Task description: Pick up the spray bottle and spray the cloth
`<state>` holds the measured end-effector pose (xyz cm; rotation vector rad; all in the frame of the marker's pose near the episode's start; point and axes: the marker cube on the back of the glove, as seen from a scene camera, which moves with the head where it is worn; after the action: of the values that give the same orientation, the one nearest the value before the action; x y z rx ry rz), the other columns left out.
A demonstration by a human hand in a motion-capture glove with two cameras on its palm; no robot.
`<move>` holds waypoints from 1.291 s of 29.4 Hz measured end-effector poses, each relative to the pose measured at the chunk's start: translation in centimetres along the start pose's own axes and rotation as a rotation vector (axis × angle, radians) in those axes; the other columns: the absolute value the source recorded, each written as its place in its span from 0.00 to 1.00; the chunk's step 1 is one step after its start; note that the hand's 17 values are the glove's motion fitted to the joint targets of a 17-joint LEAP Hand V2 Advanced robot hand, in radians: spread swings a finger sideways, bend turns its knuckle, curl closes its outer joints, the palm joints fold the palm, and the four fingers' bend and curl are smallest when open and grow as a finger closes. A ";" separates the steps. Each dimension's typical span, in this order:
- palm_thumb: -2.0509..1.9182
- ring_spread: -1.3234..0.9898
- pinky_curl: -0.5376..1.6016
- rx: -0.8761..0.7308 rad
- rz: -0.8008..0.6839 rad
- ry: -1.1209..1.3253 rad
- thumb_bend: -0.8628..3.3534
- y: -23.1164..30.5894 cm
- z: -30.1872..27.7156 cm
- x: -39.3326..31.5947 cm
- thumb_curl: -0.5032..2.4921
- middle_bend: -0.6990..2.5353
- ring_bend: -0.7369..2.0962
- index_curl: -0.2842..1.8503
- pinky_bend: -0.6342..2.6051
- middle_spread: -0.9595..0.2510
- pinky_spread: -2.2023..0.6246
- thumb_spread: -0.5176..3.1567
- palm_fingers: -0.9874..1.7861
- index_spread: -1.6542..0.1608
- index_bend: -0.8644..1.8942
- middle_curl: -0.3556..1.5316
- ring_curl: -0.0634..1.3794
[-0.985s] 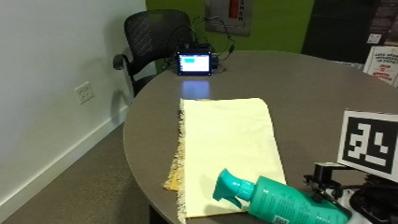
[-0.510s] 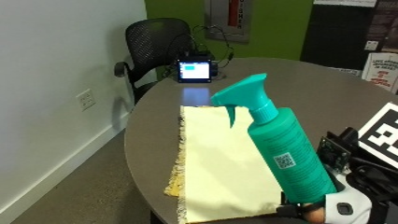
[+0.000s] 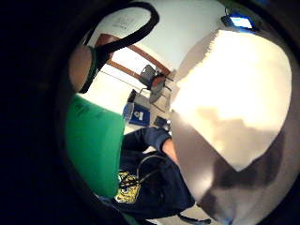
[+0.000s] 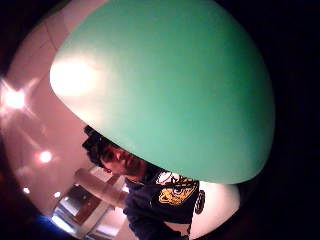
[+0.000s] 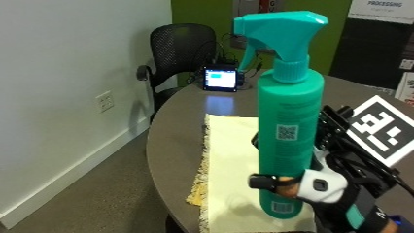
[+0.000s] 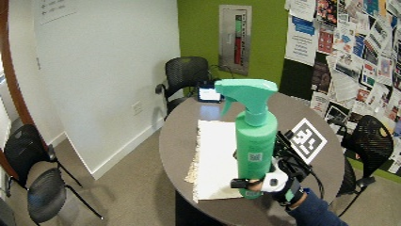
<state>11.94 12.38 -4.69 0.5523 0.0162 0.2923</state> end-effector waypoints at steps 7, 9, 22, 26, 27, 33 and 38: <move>0.75 0.45 0.42 0.105 -0.051 -0.653 0.20 -7.7 -0.1 -9.5 0.36 0.30 0.43 0.30 0.33 0.62 0.67 0.35 0.73 0.75 0.37 0.46 0.35; 0.75 0.45 0.42 0.136 -0.053 -0.840 0.20 -10.1 0.1 -11.8 0.36 0.30 0.43 0.30 0.33 0.61 0.67 0.35 0.73 0.75 0.37 0.46 0.35; 0.75 0.45 0.43 0.302 0.187 -0.937 0.20 -15.9 3.6 -4.9 0.34 0.29 0.42 0.29 0.31 0.61 0.67 0.35 0.72 0.75 0.36 0.48 0.37; 0.75 0.45 0.43 0.334 0.232 -0.978 0.20 -15.1 4.7 -1.8 0.33 0.29 0.42 0.29 0.30 0.61 0.67 0.35 0.70 0.74 0.36 0.48 0.38; 0.75 0.45 0.43 0.339 0.239 -0.980 0.20 -14.9 4.8 -1.3 0.33 0.29 0.42 0.29 0.30 0.60 0.67 0.35 0.70 0.74 0.36 0.48 0.38; 0.75 0.44 0.43 0.328 0.251 -0.965 0.20 -14.3 5.4 -0.3 0.33 0.29 0.40 0.29 0.29 0.59 0.69 0.35 0.67 0.72 0.36 0.49 0.37; 0.76 0.44 0.42 0.299 0.227 -0.928 0.20 -14.6 5.0 -0.5 0.33 0.29 0.39 0.29 0.27 0.58 0.71 0.35 0.65 0.72 0.37 0.49 0.37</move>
<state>15.90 -2.17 -8.09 0.9490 -0.9173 0.2327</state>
